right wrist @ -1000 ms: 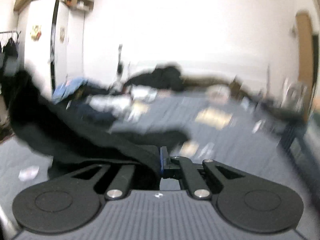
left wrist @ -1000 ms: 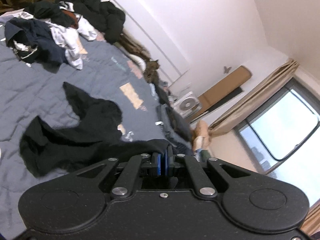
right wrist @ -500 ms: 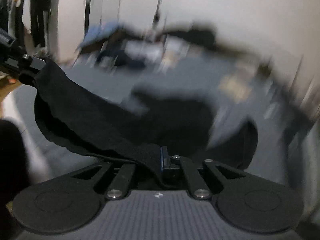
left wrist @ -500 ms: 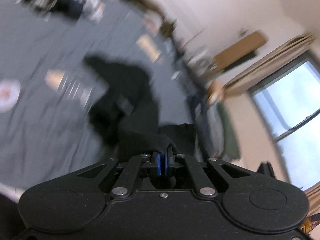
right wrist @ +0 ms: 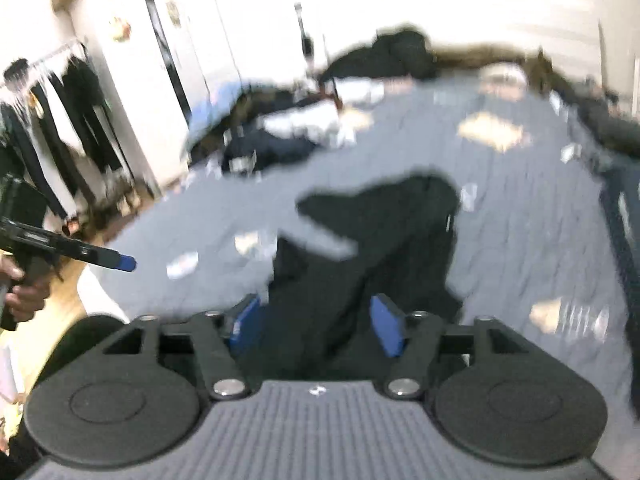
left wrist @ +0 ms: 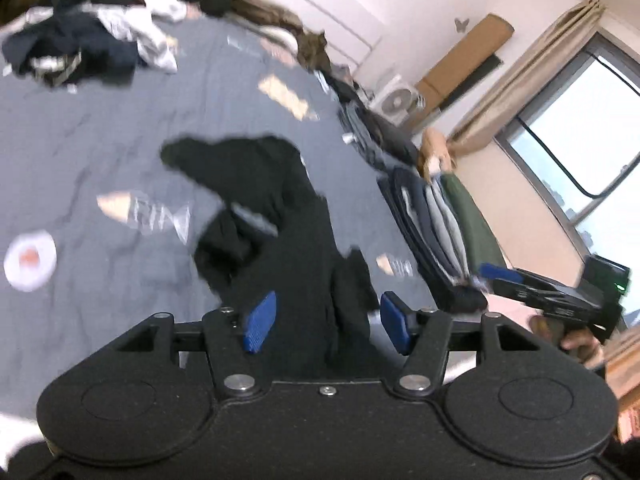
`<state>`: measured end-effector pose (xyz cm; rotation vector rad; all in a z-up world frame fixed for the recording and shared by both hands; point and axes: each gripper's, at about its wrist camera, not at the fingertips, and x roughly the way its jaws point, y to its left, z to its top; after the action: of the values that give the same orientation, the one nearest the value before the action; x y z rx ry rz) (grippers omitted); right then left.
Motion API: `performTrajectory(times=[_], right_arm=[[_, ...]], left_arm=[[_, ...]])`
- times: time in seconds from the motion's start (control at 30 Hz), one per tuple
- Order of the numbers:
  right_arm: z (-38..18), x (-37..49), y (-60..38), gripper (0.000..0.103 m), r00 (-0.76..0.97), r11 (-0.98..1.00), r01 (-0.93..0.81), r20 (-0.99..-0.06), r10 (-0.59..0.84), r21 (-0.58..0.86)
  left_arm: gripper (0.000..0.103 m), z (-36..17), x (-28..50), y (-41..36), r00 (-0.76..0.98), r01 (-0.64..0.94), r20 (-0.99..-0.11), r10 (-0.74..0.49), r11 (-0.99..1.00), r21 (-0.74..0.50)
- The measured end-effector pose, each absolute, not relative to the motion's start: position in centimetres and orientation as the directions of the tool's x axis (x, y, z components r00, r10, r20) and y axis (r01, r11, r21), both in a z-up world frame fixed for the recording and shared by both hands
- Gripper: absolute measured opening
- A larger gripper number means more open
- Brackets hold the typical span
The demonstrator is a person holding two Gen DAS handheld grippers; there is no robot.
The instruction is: Fold clothes
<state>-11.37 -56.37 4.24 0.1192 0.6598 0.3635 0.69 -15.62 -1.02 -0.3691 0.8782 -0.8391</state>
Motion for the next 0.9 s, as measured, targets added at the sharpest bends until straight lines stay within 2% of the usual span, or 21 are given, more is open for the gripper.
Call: performTrajectory(times=[0.07,0.23,0.33,0.53,0.67,0.77,0.8,0.83,0.87,0.9], right_arm=[[5.3,-11.0,-57.1,0.068,0.763,0.932,-0.291,-0.535,0.362,0.215],[4.6,-6.6,-57.8,0.069,0.835,0.949,-0.208,-0.463,0.298,0.236],[2.0,-3.0,-58.1,0.069,0.851,0.941,-0.153,-0.444,0.281,0.301],[-3.0,1.8,-58.7,0.069,0.849,0.931,-0.059,-0.472,0.237,0.360],[-5.8,2.9,-59.1,0.069,0.838,0.909,-0.052,-0.478,0.265,0.413],[-6.8,3.3,-59.4,0.069,0.827,0.895,-0.033,-0.490,0.274,0.445],[-7.0,3.3,-59.5,0.069,0.823,0.892,-0.039,-0.491,0.284,0.450],[-7.1,3.3,-59.6,0.069,0.821,0.890,-0.046,-0.491,0.293,0.454],[-7.2,3.1,-59.6,0.069,0.821,0.889,-0.055,-0.486,0.300,0.455],[-7.2,3.0,-59.8,0.069,0.822,0.887,-0.062,-0.480,0.305,0.457]], left_arm=[[0.063,-0.9,1.9,-16.5,0.391,0.504,-0.523,-0.757,0.652,-0.566],[0.063,-3.7,5.2,-20.3,0.452,0.503,-0.576,-0.681,0.728,-0.466],[0.063,-6.4,7.4,-22.2,0.451,0.479,-0.627,-0.636,0.765,-0.431],[0.063,-11.5,11.4,-25.4,0.452,0.436,-0.714,-0.534,0.831,-0.345],[0.078,-13.8,13.2,-26.7,0.461,0.426,-0.720,-0.518,0.842,-0.332],[0.077,-15.0,13.9,-28.1,0.442,0.438,-0.739,-0.508,0.842,-0.316],[0.074,-15.4,13.9,-28.5,0.431,0.452,-0.739,-0.518,0.833,-0.320],[0.049,-15.7,14.0,-28.8,0.412,0.460,-0.743,-0.527,0.824,-0.330],[0.009,-16.0,14.2,-28.9,0.388,0.461,-0.749,-0.537,0.817,-0.346],[0.008,-16.2,14.3,-28.9,0.364,0.462,-0.755,-0.545,0.810,-0.362]])
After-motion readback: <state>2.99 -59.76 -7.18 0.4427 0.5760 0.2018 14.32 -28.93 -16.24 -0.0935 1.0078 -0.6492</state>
